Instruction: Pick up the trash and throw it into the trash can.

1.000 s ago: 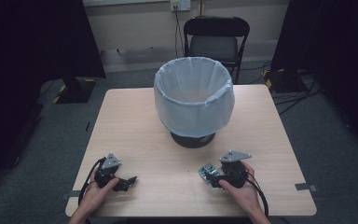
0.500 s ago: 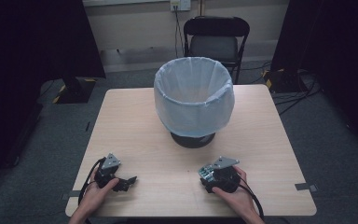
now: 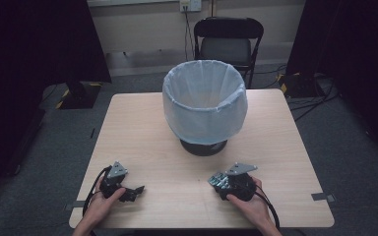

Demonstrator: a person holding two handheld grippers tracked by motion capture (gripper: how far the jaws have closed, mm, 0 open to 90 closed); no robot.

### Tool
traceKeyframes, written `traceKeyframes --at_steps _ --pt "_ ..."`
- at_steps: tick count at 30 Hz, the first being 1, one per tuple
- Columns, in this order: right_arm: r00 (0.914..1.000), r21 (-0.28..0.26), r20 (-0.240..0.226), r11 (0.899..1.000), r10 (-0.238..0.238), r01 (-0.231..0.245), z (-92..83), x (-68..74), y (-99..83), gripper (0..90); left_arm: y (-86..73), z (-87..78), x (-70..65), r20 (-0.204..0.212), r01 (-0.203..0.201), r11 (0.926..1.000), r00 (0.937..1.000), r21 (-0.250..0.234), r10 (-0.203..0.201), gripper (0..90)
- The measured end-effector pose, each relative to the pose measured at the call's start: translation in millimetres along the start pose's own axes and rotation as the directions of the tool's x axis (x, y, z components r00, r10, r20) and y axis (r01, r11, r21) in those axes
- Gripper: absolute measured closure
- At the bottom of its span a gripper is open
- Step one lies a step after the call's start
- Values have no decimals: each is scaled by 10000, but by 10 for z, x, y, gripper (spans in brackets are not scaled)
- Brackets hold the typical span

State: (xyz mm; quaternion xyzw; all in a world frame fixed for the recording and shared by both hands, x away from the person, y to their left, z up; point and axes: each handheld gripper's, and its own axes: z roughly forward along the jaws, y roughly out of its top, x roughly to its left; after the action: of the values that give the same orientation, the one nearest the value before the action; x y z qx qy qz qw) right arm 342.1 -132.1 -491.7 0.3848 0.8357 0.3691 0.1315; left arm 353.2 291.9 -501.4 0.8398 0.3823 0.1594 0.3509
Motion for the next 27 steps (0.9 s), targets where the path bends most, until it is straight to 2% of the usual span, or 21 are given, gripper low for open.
traceKeyframes --at_steps 3,8,12,20,27 --pt "9996 -24 -241 9999 122 -123 -15 -19 18 338 0 0 0 4 -8 10000 10000 7 8 2" --pt "9975 -258 -706 9997 22 -40 -78 -14 67 338 0 -1 1 5 -21 10000 10000 14 21 3" --pt "9964 -397 -845 9992 -30 -4 -153 -8 136 338 0 0 0 1 -7 10000 10000 2 7 3" --pt "9912 -1205 -1282 9926 -325 169 -399 -39 396 338 0 -3 1 -46 -27 10000 10000 22 27 2" --pt "9823 -1962 -1767 9802 -618 263 -608 -49 644 338 0 -3 0 -44 -19 10000 10000 16 19 2"
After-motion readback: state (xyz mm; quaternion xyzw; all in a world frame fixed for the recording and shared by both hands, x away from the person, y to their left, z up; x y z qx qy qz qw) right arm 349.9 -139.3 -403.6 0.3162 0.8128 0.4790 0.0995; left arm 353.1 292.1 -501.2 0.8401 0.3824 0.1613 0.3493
